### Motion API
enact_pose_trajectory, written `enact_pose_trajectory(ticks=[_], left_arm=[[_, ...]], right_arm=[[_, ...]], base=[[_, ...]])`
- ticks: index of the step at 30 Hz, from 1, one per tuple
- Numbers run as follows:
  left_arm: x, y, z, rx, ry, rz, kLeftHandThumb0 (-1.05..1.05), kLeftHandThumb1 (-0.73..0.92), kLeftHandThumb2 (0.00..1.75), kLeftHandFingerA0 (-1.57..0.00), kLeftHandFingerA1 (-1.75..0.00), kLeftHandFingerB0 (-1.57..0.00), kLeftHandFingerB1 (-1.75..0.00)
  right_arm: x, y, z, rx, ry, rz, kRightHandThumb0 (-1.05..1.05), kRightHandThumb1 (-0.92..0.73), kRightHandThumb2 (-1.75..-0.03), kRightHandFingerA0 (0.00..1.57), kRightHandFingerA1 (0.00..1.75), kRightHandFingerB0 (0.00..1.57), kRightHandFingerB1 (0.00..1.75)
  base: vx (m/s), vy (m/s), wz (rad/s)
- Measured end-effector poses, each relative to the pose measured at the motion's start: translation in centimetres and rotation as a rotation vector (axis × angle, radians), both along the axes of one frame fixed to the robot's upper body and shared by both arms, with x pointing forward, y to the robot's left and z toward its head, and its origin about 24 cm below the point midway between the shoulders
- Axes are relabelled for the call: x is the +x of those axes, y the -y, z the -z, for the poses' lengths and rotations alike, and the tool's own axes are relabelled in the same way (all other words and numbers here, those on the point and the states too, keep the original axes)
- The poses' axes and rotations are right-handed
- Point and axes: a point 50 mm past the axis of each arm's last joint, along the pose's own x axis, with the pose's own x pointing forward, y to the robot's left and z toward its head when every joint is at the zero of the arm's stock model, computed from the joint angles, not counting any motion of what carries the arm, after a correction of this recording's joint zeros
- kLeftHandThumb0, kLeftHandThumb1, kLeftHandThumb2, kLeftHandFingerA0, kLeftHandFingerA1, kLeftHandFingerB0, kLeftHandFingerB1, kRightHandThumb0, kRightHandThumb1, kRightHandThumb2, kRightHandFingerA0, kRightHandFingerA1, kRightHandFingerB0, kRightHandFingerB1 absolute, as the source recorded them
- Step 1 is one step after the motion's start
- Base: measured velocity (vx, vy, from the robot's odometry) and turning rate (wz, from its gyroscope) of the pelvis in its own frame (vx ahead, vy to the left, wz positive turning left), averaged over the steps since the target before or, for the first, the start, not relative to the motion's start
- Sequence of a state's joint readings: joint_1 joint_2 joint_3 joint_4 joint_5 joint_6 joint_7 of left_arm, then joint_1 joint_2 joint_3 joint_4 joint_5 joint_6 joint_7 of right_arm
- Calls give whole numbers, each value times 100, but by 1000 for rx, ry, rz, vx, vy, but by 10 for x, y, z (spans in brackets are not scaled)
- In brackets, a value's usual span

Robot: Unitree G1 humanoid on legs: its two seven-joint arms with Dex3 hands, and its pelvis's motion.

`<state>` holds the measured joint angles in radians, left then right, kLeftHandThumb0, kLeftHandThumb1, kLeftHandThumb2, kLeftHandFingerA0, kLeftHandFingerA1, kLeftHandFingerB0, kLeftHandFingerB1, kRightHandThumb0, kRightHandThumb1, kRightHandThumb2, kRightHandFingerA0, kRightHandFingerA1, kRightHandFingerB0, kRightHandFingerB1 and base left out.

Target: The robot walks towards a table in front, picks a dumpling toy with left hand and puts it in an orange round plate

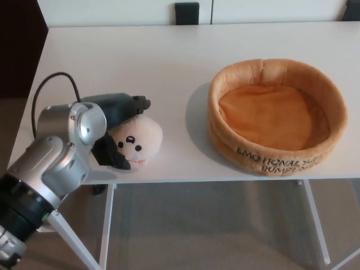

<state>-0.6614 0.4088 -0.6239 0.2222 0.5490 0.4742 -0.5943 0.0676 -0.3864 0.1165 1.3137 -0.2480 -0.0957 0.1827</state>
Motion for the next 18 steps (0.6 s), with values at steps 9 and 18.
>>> enact_pose_trajectory(ticks=[9, 18], left_arm=[[-1, 5, 10, 39, -28, 7, -34, 38, 61, -41, -83, -6, -26], [-1, 12, 21, -18, 106, -10, -28, 51, 83, -87, -114, -67, -66]], right_arm=[[2, 0, 0, 6, 10, 9, -30, -74, -62, 59, 42, 39, 34], [5, -1, 0, 11, 19, 5, -31, -71, -61, 62, 44, 42, 35]], base=[[0, 0, 0], [0, 0, 0]])
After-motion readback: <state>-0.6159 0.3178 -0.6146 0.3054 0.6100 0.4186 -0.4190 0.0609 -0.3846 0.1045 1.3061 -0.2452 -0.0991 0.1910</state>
